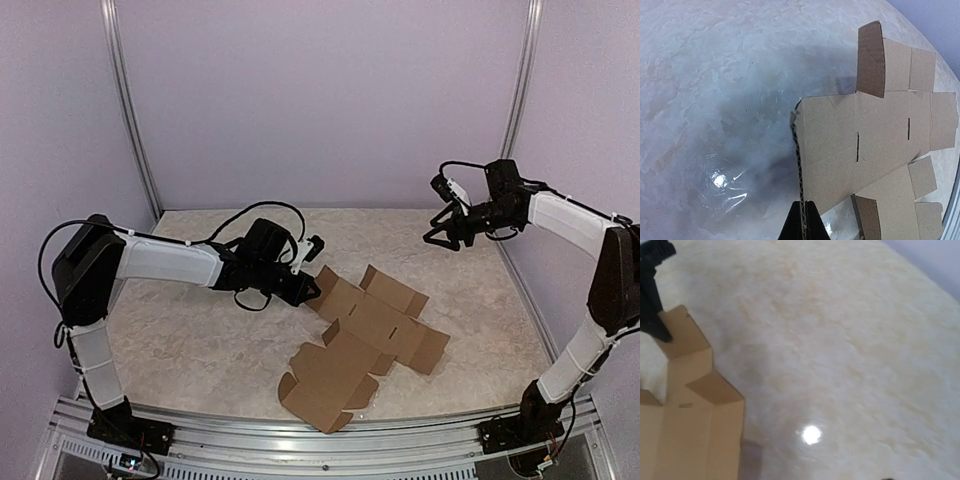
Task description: Fold the paper box
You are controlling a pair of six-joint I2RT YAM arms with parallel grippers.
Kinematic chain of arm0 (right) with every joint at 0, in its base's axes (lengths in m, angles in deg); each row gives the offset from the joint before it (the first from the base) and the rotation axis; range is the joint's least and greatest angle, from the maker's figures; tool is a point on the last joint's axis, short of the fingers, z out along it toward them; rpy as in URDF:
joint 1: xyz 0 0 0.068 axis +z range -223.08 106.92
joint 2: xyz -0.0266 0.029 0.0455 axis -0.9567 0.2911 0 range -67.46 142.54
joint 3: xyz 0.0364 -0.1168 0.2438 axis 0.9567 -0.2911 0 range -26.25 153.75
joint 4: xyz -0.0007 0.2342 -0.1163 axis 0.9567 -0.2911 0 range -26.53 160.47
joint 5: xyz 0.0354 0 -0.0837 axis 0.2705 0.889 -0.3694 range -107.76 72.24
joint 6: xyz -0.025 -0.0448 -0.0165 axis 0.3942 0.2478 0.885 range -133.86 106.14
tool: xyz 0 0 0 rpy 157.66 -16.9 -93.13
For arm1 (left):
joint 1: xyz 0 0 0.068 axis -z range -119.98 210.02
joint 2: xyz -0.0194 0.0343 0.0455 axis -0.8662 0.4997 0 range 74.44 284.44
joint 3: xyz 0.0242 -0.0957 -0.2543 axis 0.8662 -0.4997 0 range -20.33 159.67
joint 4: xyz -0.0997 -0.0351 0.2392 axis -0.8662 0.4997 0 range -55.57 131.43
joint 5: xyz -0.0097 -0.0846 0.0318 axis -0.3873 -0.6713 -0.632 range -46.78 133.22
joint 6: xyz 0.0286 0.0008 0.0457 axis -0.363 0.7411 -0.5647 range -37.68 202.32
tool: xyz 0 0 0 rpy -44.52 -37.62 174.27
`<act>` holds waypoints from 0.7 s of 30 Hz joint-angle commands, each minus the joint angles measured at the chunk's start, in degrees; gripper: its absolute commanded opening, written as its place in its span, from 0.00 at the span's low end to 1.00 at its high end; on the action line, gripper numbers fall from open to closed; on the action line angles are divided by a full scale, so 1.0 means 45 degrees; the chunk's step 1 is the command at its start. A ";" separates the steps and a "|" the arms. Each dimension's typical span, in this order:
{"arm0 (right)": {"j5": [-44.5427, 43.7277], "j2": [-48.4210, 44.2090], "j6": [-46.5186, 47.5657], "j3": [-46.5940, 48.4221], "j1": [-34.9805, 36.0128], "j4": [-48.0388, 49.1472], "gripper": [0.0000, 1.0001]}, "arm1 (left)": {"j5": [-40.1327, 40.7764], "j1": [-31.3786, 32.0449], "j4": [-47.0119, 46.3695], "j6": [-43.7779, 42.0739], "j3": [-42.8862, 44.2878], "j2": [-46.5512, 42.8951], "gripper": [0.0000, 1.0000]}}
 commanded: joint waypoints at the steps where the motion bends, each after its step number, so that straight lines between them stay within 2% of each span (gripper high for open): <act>1: 0.0493 0.1774 0.0263 0.0870 0.0686 -0.2718 0.66 | 0.1055 0.0109 -0.1409 -0.0452 -0.0772 -0.0722 0.00; 5: 0.1099 0.2063 -0.0457 0.0979 0.1184 -0.2774 0.65 | 0.1632 0.0383 -0.2506 -0.0218 -0.1672 -0.1224 0.00; 10: 0.0205 0.2178 -0.0476 0.0879 0.2094 -0.2784 0.67 | 0.1773 0.0483 -0.3730 -0.0198 -0.2460 -0.1688 0.00; 16: -0.0454 0.3161 -0.0370 0.1380 0.2482 -0.2920 0.66 | 0.1902 0.0529 -0.3860 -0.0260 -0.2464 -0.1768 0.00; 19: -0.0438 0.3689 -0.0209 0.1753 0.2604 -0.3323 0.57 | 0.2041 0.0532 -0.3856 -0.0156 -0.2497 -0.1827 0.00; 21: -0.0291 0.3870 -0.0189 0.1952 0.2681 -0.3542 0.45 | 0.2177 0.0532 -0.3815 -0.0070 -0.2529 -0.1849 0.00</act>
